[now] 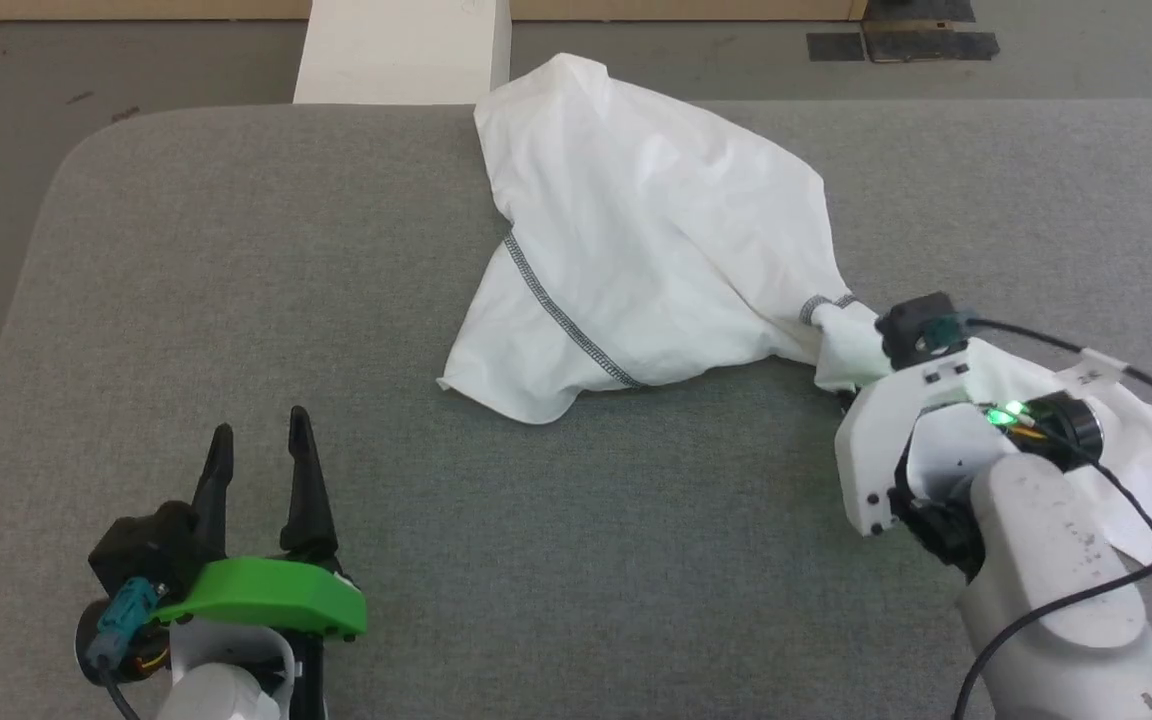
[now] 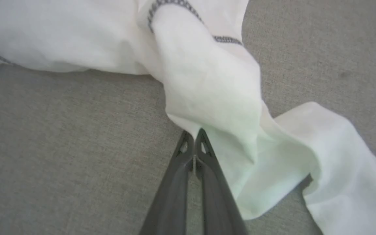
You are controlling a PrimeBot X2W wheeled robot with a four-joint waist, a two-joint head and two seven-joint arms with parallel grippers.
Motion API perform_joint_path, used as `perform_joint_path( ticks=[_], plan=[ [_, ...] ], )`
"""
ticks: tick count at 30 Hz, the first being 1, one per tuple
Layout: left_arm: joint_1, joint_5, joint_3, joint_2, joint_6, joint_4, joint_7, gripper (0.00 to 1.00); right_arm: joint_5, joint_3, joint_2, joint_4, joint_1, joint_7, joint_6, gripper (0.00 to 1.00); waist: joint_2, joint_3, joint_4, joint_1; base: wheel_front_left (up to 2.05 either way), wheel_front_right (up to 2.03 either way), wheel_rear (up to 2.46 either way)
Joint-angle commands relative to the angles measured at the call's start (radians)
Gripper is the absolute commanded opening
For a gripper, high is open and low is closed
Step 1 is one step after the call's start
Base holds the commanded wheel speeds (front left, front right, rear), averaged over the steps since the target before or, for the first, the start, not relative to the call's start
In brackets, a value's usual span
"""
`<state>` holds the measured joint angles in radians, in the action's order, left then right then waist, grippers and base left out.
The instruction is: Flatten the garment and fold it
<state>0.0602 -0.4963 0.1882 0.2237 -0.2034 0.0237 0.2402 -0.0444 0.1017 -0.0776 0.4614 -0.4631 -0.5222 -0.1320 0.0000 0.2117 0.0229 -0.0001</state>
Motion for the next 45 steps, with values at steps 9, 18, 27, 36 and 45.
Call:
perform_joint_path(
  ticks=[9, 18, 27, 36, 45],
  plan=[
    [0.005, -0.016, 0.022, -0.003, 0.015, 0.005, -0.011, 1.0, -0.136, -0.219, -0.201, -0.29, 0.136, -0.12, 0.001, 0.0, 0.0, -0.012, 0.004, 0.0001, 0.0, 0.0, 0.0],
    [0.042, -0.024, 0.074, -0.005, 0.039, 0.031, -0.085, 1.0, -0.098, -0.449, -0.189, -0.324, 0.21, -0.175, 0.001, 0.98, 0.0, 0.006, -0.021, 0.0001, 0.0, 0.0, 0.0],
    [0.239, -0.032, 0.201, -0.023, 0.064, 0.103, -0.4, 1.0, -0.156, -0.547, -0.074, -0.461, 0.223, -0.061, 0.001, 1.0, 0.0, 0.008, -0.028, 0.0001, 0.0, 0.0, 0.0],
    [0.451, -0.005, 0.342, -0.054, 0.059, 0.323, -0.77, 1.0, -0.156, -0.535, -0.011, -0.544, 0.265, -0.042, 0.001, 1.0, 0.0, 0.04, -0.092, 0.0001, 0.0, 0.0, 0.0],
    [0.453, -0.072, 0.294, -0.082, 0.074, 0.41, -0.718, 0.0, -0.147, -0.53, 0.006, -0.542, 0.271, -0.024, 0.001, 1.0, 0.0, 0.056, -0.121, 0.0001, 0.0, 0.0, 0.0]
  ],
)
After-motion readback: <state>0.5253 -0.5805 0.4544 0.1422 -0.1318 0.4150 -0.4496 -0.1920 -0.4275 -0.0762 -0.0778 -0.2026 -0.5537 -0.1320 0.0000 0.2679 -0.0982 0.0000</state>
